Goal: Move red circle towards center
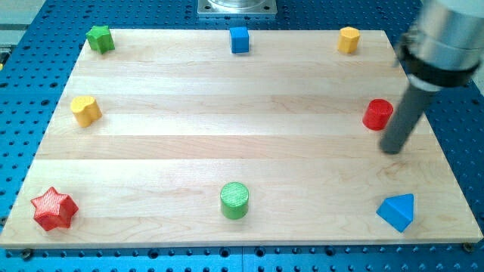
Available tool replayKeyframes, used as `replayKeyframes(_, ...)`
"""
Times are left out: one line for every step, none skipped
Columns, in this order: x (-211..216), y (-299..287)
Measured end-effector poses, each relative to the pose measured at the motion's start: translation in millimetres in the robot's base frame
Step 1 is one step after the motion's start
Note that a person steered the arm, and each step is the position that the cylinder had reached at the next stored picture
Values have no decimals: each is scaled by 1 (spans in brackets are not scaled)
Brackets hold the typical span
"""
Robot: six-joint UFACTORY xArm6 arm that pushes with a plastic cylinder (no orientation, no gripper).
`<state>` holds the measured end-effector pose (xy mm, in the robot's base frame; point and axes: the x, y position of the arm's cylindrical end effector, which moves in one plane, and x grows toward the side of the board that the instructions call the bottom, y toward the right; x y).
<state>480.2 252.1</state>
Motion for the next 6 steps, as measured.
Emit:
replayKeyframes(-31, 44)
replayKeyframes(-61, -2)
replayKeyframes(-25, -116)
replayKeyframes(4, -213)
replayKeyframes(-16, -171)
replayKeyframes(-37, -160)
